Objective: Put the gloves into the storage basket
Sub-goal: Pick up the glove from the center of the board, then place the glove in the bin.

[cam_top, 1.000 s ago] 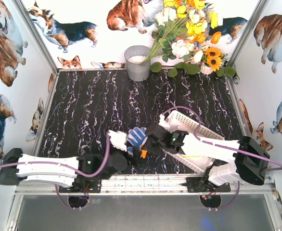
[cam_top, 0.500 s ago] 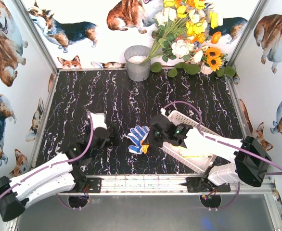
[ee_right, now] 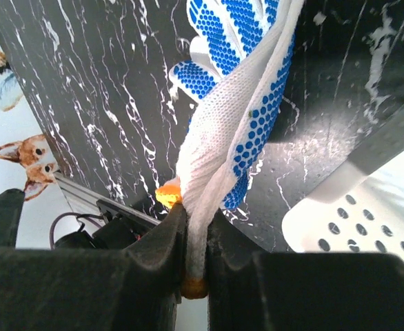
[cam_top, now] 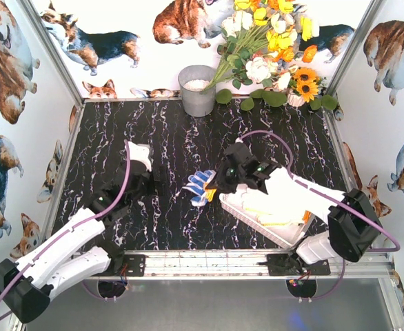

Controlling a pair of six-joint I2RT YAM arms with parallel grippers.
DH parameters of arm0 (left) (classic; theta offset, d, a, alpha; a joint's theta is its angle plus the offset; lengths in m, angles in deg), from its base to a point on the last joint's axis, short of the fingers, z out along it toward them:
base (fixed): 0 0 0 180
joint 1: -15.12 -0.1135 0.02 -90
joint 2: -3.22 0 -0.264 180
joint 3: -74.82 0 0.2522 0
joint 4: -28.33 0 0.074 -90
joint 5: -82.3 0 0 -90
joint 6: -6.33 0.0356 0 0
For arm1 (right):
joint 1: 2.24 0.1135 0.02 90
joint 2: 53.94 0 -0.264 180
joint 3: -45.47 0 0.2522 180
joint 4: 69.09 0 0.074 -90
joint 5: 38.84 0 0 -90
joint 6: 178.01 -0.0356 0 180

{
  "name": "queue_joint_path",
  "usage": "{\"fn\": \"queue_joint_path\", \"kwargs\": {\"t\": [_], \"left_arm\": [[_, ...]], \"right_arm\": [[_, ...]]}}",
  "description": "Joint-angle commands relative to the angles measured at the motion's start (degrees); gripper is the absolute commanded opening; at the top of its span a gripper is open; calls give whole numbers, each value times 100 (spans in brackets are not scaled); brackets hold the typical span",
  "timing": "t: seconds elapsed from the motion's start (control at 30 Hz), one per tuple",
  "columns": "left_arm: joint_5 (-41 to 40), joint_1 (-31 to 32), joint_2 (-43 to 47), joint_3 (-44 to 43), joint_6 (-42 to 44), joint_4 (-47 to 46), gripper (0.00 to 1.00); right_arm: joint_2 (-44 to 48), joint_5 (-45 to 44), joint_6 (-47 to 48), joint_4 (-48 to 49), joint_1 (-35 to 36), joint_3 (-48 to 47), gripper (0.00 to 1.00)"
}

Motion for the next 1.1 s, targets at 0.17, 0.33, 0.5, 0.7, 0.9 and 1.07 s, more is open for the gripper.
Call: {"fn": "queue_joint_path", "kwargs": {"t": [0.17, 0.33, 0.5, 0.7, 0.9, 1.07], "left_arm": [[210, -531, -35, -601, 885, 328, 99], [96, -615, 26, -533, 1041, 320, 100], [52, -628, 59, -518, 1067, 280, 100], [52, -630, 46, -501, 1054, 246, 100], [94, -628, 40, -501, 1023, 192, 100], [112, -628, 21, -501, 1019, 187, 100]], "right_arm": [[-27, 1139, 757, -286, -933, -661, 0], [146, 1574, 971, -604, -1316, -679, 0], [407, 1753, 1520, -1353, -1592, -769, 0], [794, 1806, 2158, -2367, -2024, -866, 0], [1166, 1773, 2435, -2862, -2262, -932, 0], [1287, 1764, 2717, -3199, -2374, -955, 0]]}}
